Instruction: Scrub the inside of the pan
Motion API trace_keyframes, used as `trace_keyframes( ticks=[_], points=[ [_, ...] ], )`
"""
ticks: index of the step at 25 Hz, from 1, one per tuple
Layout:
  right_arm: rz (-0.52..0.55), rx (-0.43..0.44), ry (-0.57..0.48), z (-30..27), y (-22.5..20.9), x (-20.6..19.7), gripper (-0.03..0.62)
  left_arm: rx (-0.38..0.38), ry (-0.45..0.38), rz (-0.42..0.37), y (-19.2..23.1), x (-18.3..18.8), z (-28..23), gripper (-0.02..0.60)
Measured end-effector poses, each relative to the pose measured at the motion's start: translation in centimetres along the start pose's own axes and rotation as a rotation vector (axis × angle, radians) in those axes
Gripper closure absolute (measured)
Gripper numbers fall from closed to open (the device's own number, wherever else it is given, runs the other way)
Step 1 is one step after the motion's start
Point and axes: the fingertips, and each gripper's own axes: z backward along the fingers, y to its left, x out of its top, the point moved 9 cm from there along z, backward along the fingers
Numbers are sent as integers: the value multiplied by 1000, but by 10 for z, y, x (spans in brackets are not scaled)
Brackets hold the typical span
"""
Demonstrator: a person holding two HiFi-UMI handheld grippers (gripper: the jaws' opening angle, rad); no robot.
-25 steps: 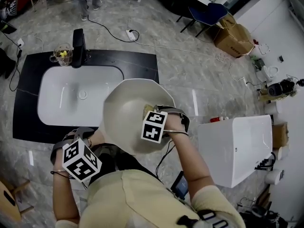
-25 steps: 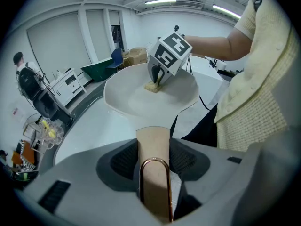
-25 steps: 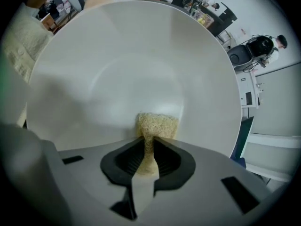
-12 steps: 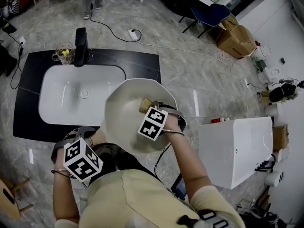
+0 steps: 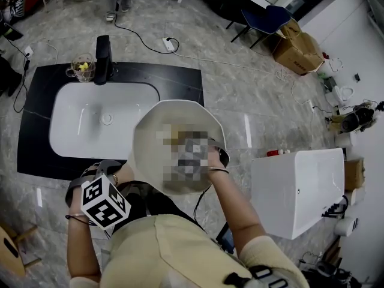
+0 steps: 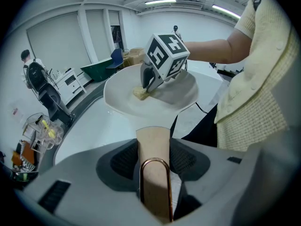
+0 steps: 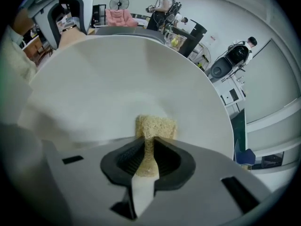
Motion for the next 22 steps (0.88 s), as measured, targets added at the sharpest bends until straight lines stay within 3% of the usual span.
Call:
trace_keyframes(
  ticks=[22],
  points=[
    [65,179,-50,12,43,17,522,15,-10,2,-1,0,-1,370]
  ],
)
